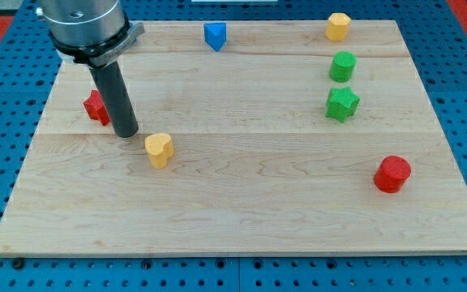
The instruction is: Place the heart parallel to the red circle
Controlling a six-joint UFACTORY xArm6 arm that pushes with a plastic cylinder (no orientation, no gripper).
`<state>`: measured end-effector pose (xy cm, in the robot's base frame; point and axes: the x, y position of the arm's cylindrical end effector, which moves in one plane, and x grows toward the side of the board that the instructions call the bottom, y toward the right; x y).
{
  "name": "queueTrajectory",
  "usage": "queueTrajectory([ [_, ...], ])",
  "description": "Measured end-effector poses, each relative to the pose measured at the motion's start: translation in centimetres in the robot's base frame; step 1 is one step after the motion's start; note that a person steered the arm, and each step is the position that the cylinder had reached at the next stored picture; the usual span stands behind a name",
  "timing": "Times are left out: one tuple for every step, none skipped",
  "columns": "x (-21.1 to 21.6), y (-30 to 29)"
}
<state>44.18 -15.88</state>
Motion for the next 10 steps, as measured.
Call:
queueTrajectory([
  [2.1, 1.8],
  [4.0, 6.0],
  [2.5, 7.1],
  [2.3, 10.6],
  [5.3, 12.1],
  [5.4, 12.1],
  [5.1, 12.1],
  [5.1, 12.1],
  [5.0, 12.1],
  [4.9, 12.0],
])
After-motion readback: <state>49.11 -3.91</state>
